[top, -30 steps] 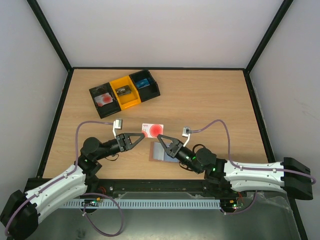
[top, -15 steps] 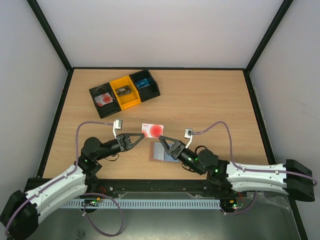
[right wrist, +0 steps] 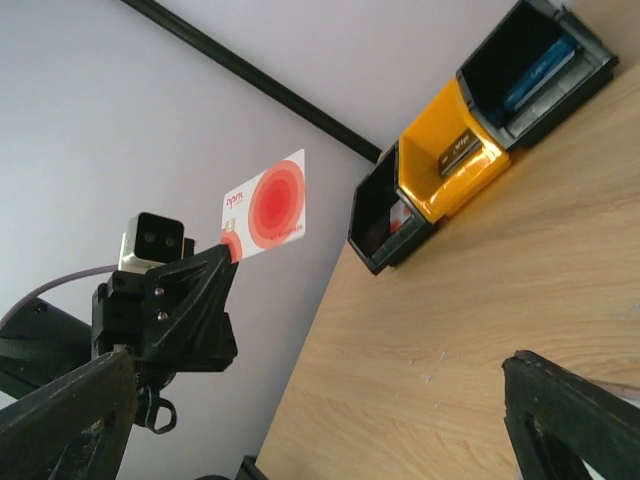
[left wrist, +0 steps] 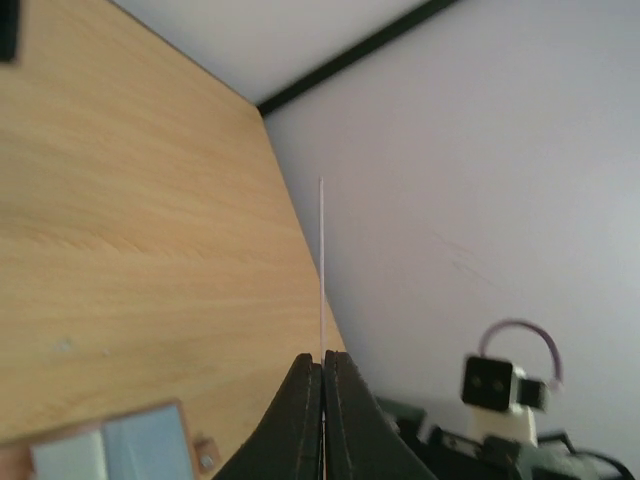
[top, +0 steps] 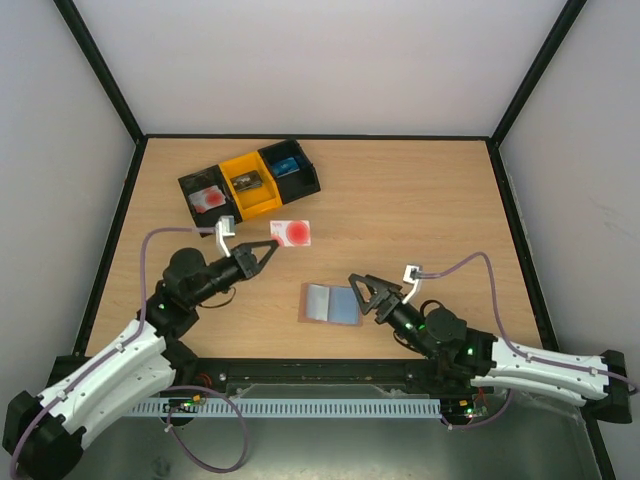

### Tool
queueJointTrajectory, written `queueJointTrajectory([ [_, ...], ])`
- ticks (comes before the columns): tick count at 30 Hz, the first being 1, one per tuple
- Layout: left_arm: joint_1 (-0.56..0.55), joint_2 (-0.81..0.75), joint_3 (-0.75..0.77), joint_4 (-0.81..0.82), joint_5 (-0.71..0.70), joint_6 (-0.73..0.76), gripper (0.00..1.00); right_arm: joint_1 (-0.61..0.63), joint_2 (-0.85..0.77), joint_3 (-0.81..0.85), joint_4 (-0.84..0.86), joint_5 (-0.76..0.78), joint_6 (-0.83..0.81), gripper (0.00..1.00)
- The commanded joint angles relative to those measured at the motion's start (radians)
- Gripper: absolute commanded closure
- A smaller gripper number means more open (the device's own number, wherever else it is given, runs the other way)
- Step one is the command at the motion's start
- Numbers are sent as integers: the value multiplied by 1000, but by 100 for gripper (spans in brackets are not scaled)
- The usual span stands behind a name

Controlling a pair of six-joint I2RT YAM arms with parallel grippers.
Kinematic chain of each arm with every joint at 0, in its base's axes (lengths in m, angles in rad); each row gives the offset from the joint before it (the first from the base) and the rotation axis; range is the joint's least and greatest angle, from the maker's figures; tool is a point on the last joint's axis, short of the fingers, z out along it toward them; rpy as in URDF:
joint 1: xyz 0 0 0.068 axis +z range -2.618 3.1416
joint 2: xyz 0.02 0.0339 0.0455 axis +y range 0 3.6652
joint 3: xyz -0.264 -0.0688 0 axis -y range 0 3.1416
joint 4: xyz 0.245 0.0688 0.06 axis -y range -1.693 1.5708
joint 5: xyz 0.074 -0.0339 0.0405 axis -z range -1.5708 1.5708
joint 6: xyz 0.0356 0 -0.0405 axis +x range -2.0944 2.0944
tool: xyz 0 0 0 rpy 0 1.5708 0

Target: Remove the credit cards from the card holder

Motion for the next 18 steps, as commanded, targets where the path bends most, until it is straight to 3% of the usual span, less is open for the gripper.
queueJointTrajectory([
  [1, 76, 20, 110, -221, -161, 129, 97, 0, -126, -36, -150, 73, -65, 2],
  [6, 268, 93, 167, -274, -115, 143, 97, 0, -236, -35, -210, 83, -95, 2],
  [14, 578, 247, 247, -338, -7, 216, 97, 0, -285, 2, -280, 77, -147, 2],
  [18, 686, 343, 320, -382, -50, 277, 97, 0, -291, 13, -289, 65, -149, 2],
])
